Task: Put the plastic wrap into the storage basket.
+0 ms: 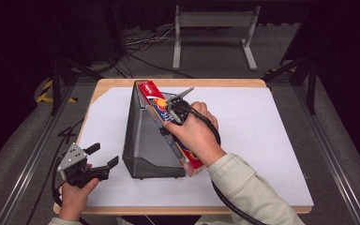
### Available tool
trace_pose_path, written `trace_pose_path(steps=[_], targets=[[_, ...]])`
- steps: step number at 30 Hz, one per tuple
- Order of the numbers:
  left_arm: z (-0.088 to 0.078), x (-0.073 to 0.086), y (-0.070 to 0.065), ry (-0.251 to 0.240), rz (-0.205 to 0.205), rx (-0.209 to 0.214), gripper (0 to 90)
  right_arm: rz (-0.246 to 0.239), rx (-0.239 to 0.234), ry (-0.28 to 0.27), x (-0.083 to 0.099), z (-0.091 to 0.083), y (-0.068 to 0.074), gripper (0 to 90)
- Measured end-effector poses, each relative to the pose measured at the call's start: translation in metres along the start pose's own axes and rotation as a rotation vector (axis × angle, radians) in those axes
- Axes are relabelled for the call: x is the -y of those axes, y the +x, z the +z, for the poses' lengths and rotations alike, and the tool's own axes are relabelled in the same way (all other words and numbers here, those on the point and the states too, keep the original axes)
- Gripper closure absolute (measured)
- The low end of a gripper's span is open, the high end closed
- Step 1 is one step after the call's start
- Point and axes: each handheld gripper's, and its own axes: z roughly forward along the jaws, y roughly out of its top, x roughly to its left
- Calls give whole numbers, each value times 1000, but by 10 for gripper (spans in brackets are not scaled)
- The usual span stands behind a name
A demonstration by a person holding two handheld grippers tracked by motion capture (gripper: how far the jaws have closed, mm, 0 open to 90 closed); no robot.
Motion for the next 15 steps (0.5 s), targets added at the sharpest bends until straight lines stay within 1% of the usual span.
trace_pose_path(steps=[3, 9, 13, 15], targets=[[0, 0, 0, 2, 3, 0, 150, -1, -2, 22, 1, 6, 4, 396], [0, 0, 0, 2, 0, 0, 151, -5, 21, 46, 1, 17, 8, 394], [0, 0, 0, 7, 1, 1, 153, -4, 33, 96, 0, 24, 9, 394], [0, 0, 0, 6, 1, 2, 153, 4, 33, 106, 0, 27, 10, 394]])
